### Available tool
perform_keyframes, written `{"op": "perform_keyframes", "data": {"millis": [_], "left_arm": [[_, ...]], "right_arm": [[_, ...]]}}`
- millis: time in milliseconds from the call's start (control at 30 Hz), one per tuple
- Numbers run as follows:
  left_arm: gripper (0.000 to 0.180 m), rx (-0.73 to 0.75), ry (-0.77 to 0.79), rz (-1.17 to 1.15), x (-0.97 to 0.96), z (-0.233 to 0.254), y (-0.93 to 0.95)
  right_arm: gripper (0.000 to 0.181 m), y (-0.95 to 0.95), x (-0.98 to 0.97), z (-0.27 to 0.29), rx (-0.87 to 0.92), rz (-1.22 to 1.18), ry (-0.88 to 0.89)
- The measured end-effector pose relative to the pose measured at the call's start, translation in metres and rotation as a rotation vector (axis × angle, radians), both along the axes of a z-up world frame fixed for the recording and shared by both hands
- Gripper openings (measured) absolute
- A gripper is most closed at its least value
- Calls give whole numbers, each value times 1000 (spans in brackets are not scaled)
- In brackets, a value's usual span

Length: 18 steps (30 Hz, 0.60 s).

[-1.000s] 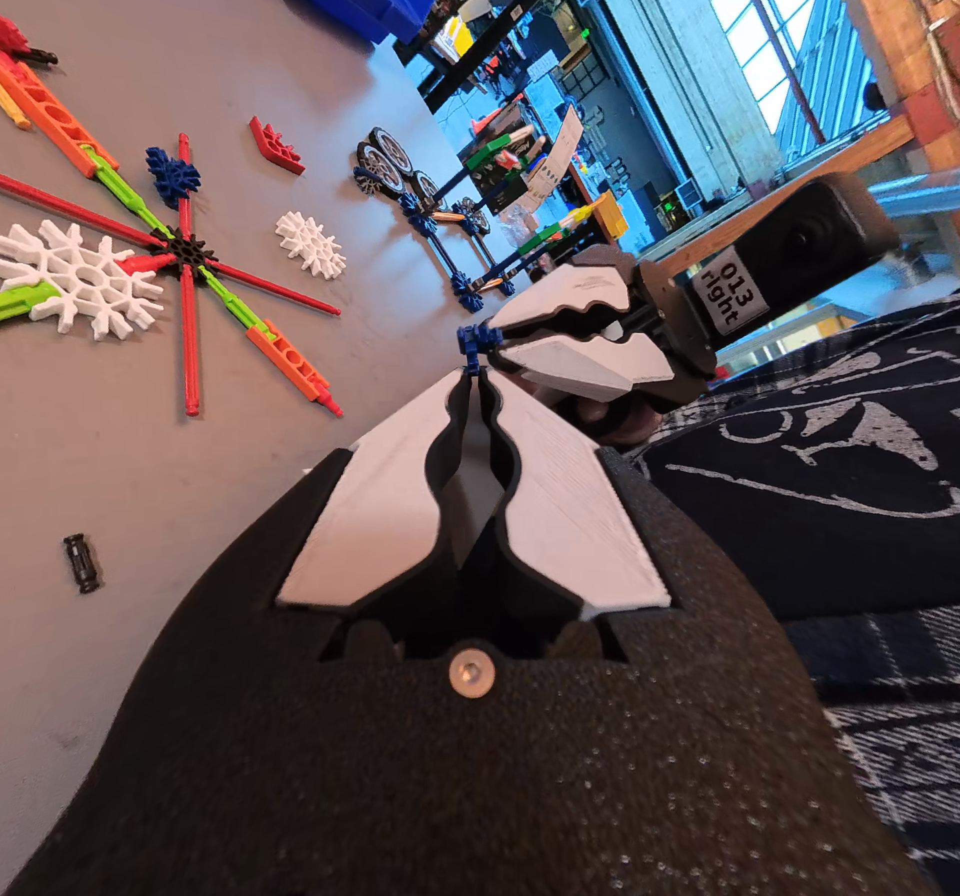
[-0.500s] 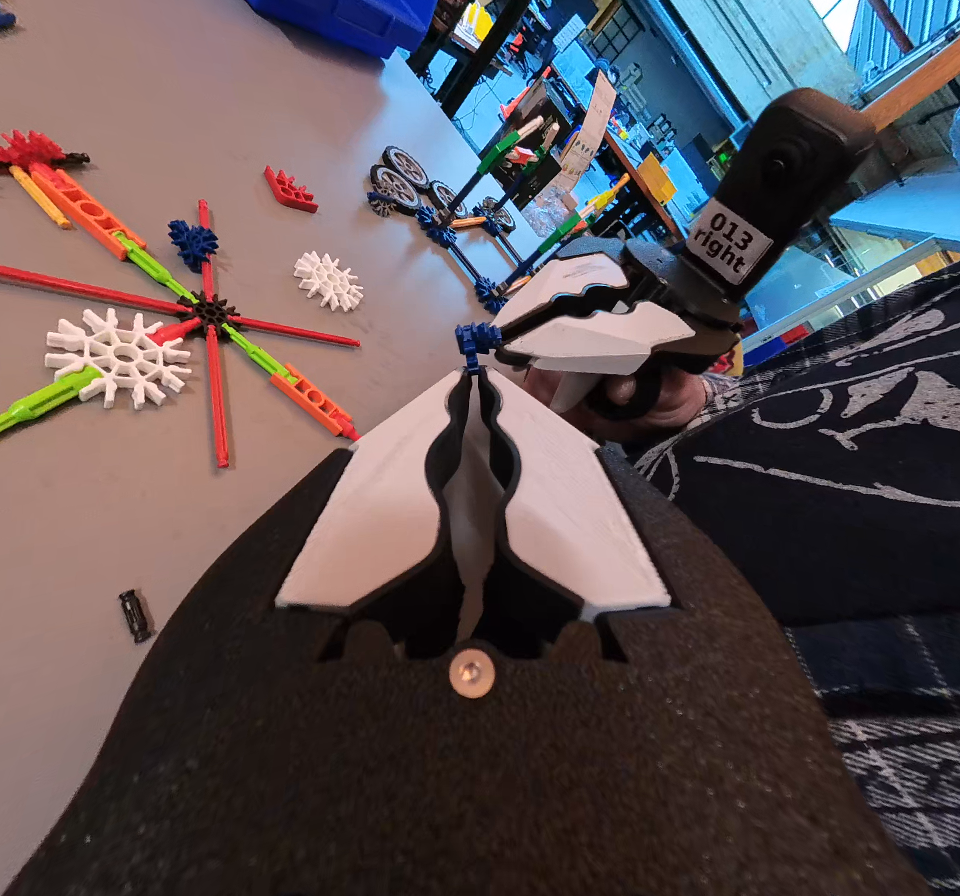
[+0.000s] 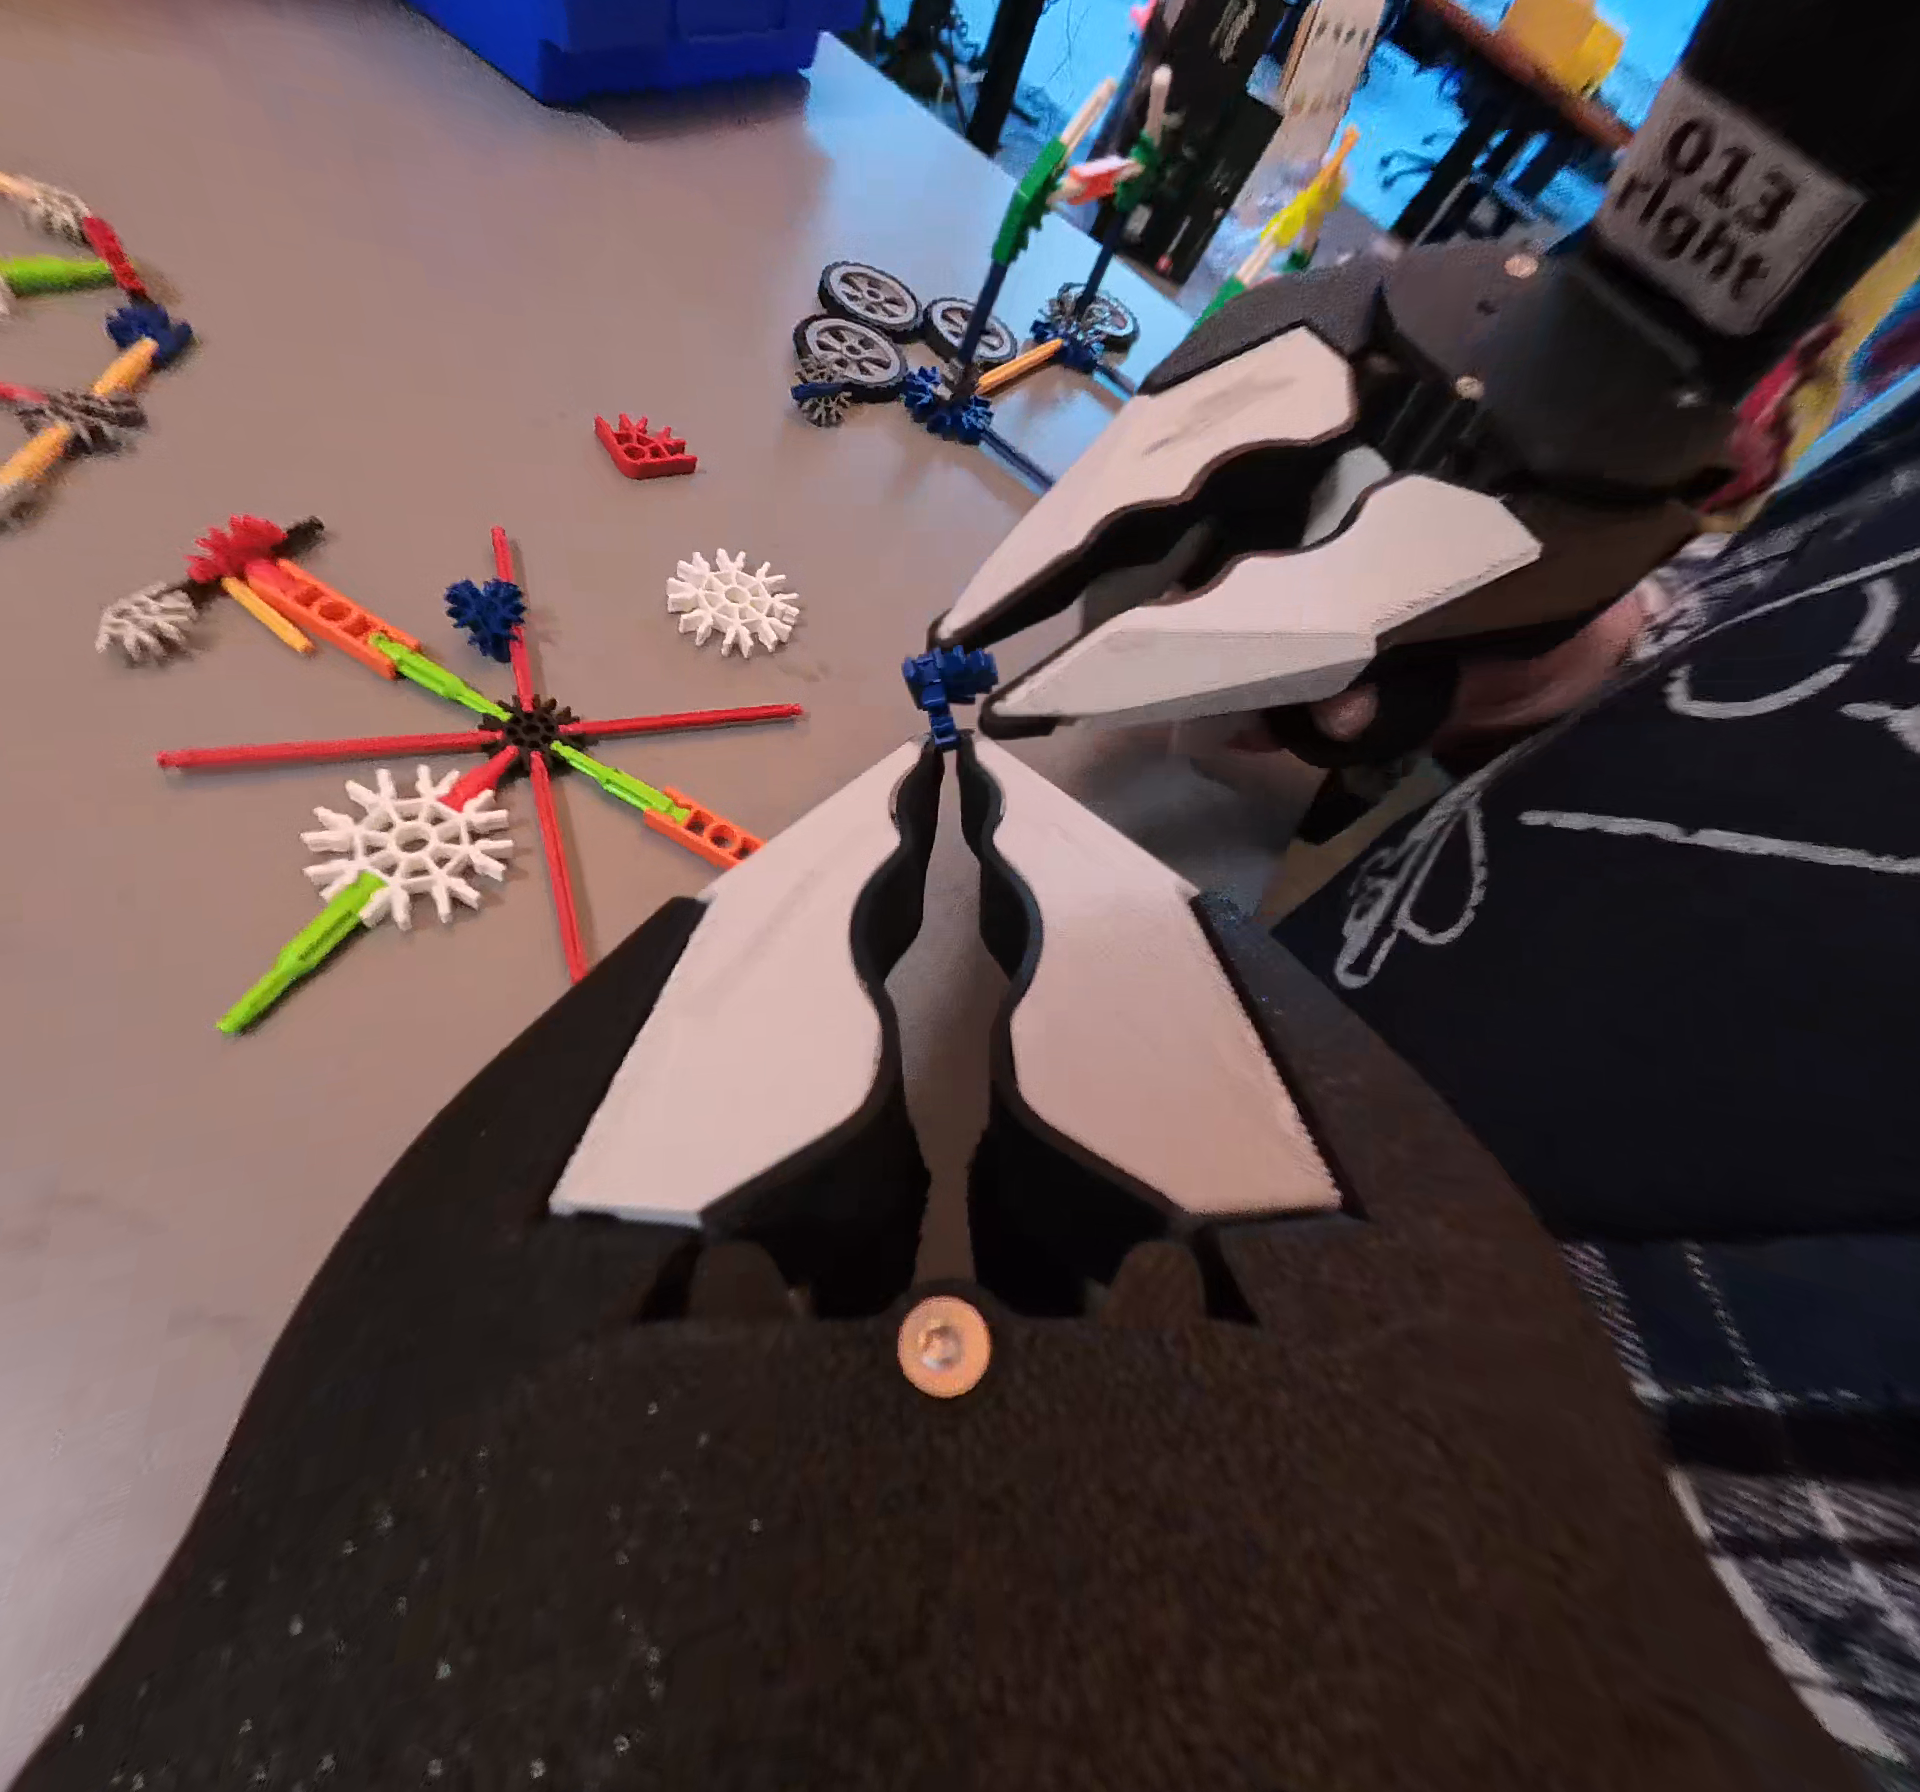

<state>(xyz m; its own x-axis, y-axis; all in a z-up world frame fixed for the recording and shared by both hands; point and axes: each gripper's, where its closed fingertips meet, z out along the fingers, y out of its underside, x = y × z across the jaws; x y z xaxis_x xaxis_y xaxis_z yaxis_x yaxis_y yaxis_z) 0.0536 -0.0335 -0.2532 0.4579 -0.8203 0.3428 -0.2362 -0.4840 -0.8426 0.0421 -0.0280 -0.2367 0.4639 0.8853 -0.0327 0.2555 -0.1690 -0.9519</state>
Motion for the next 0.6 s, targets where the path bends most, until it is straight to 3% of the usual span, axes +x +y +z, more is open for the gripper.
{"op": "perform_keyframes", "data": {"millis": [200, 600], "left_arm": [[1, 108, 61, 2, 3, 6, 2], [2, 181, -38, 26, 6, 28, 5]], "right_arm": [[2, 5, 3, 5, 84, -21, -52], [2, 3, 3, 29, 421, -42, -192]]}}
